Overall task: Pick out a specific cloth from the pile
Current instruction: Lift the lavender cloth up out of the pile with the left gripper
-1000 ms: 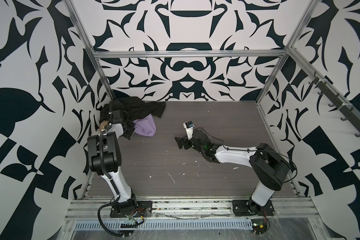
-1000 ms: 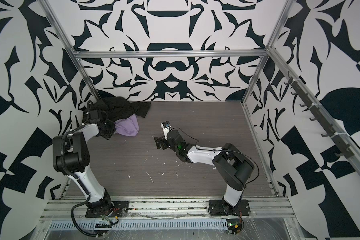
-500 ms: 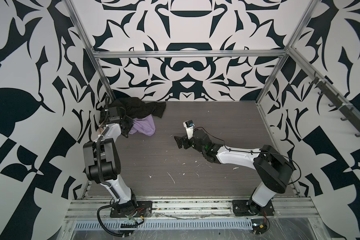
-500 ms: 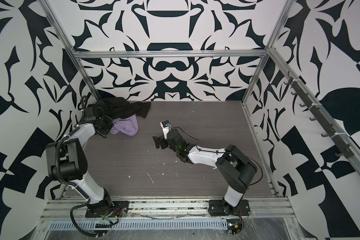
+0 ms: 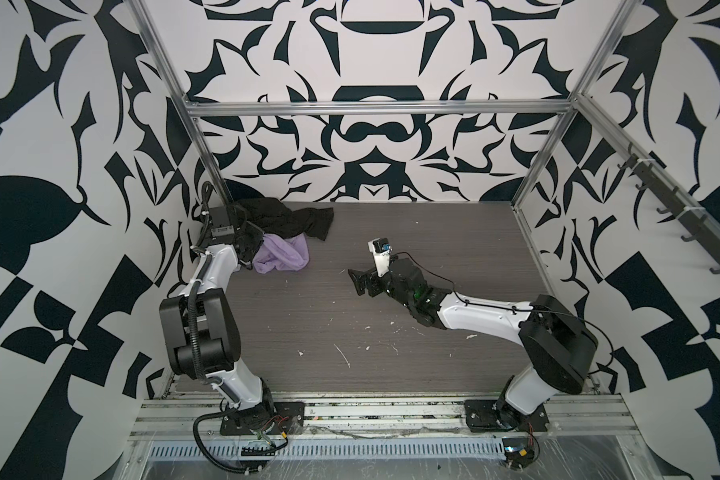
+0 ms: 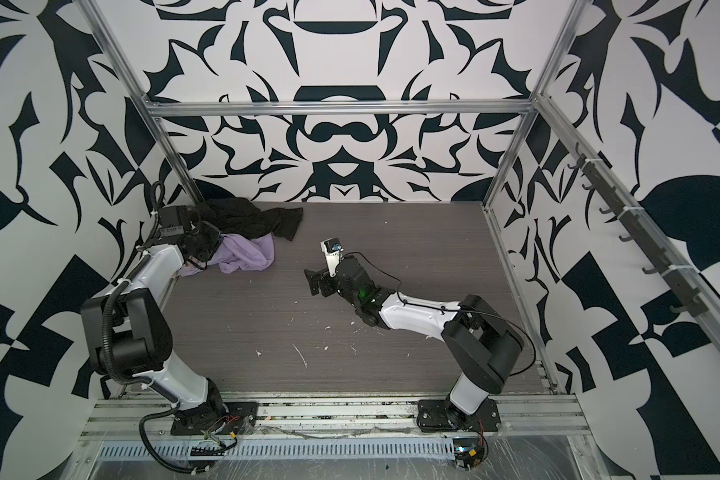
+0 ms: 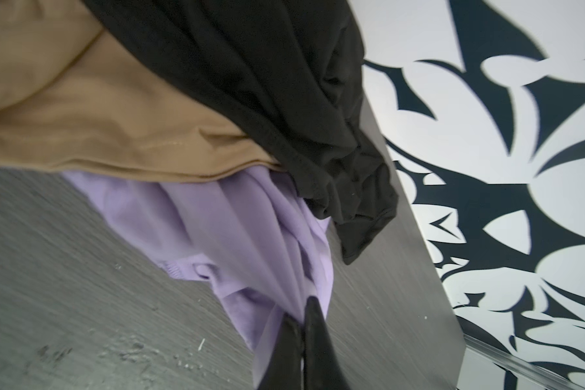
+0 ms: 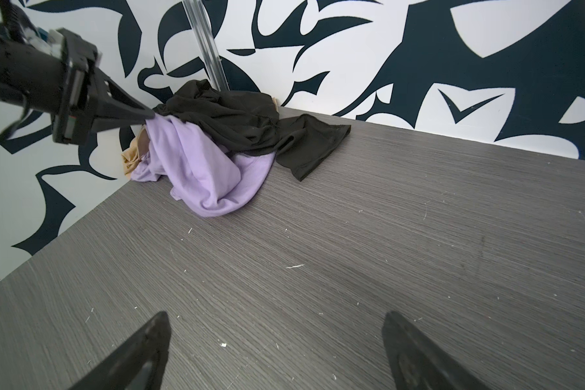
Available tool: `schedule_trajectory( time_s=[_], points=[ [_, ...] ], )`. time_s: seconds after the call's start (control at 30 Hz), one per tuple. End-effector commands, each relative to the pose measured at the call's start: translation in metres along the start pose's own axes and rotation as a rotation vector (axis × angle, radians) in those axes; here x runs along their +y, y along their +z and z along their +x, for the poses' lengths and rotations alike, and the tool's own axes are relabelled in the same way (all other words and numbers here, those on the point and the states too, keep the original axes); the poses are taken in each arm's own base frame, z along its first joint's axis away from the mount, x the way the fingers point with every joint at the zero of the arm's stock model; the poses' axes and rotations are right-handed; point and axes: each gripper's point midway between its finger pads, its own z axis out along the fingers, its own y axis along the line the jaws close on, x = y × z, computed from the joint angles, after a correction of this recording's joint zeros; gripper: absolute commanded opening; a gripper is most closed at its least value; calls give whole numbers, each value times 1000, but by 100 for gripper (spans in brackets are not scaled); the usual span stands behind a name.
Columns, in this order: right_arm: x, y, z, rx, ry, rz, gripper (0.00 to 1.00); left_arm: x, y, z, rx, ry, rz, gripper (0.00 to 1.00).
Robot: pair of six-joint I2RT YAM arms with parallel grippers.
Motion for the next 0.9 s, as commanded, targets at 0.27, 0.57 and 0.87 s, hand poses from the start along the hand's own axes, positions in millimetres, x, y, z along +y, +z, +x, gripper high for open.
schedule_trajectory(
  time_s=[0.27,0.57,0.87],
  points=[
    [7,-11,-18,-59,27,-10,100,-51,-44,-20,-62,7,127,0],
    [8,-15,-23,-67,42,-13,100,-52,-56,-24,-75,-9,94,0],
    [13,-21,-33,-85,42,-18,100,-68,-78,-26,-67,-69,118,0]
  ],
)
